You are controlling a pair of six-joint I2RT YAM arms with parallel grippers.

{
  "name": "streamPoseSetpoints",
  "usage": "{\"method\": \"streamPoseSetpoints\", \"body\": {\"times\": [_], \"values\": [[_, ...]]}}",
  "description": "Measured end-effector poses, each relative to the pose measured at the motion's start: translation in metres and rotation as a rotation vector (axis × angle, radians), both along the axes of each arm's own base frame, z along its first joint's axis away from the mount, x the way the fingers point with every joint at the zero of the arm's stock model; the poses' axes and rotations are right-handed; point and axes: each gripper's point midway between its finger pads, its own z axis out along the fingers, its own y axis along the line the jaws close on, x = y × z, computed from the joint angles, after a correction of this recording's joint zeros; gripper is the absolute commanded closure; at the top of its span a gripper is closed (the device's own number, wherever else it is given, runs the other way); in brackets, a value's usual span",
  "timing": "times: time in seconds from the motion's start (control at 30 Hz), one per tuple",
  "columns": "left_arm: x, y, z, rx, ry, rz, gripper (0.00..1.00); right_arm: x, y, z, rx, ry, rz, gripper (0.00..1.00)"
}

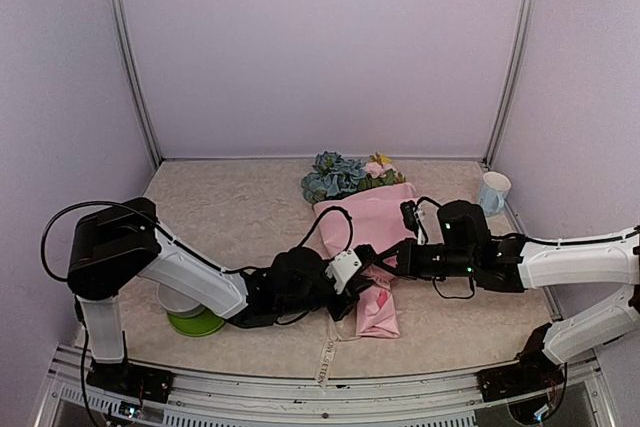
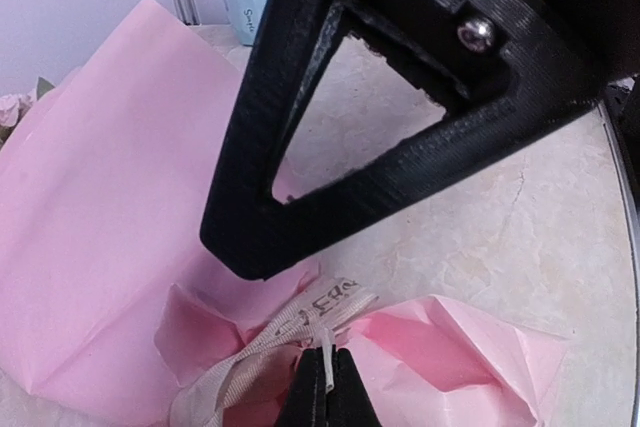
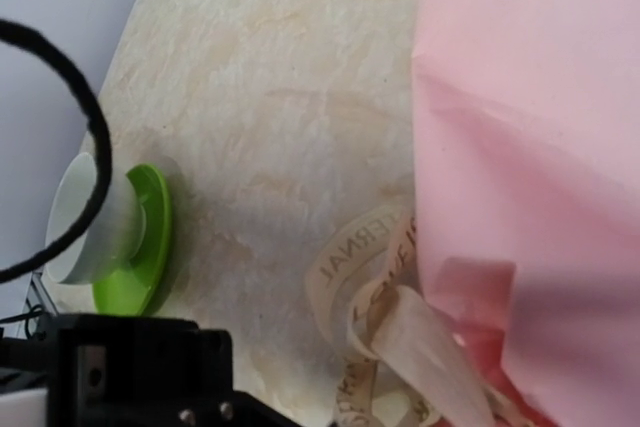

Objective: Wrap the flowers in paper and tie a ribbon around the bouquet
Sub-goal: Cross the half-tied ribbon over the folded bouquet.

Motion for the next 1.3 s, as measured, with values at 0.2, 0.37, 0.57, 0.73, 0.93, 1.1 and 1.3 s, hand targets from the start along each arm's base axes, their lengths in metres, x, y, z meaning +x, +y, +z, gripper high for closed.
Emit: {"method": "streamPoseSetpoints", "body": {"times": [0.2,0.37,0.57,0.73,0.93,1.1,1.3], "values": [[0.006,0.009,-0.008,-0.015,0.059,-0.002,1.0,-0.001,0.0,-0.001,-0.013,-0.013,0.02,1.0],[0.013,0.022,-0.007,-0.058,0.112,-0.011,1.0,-0.008,0.003,0.001,-0.024,-0.07,0.13,0.84],[0.019,0.034,0.008,-0.145,0.156,-0.047,1.0,-0.022,0.019,0.004,-0.072,-0.216,0.388,0.53],[0.008,0.035,0.013,-0.179,0.18,-0.126,1.0,-0.031,0.029,0.023,-0.099,-0.415,0.589,0.52],[0.004,0.038,0.022,-0.205,0.195,-0.191,1.0,-0.02,0.018,0.033,-0.097,-0.567,0.674,0.5],[0.002,0.037,0.029,-0.225,0.2,-0.229,1.0,-0.024,0.017,0.022,-0.042,-0.606,0.707,0.57],[0.004,0.04,0.035,-0.253,0.22,-0.255,1.0,-0.034,0.018,-0.004,-0.006,-0.625,0.737,0.59]]}}
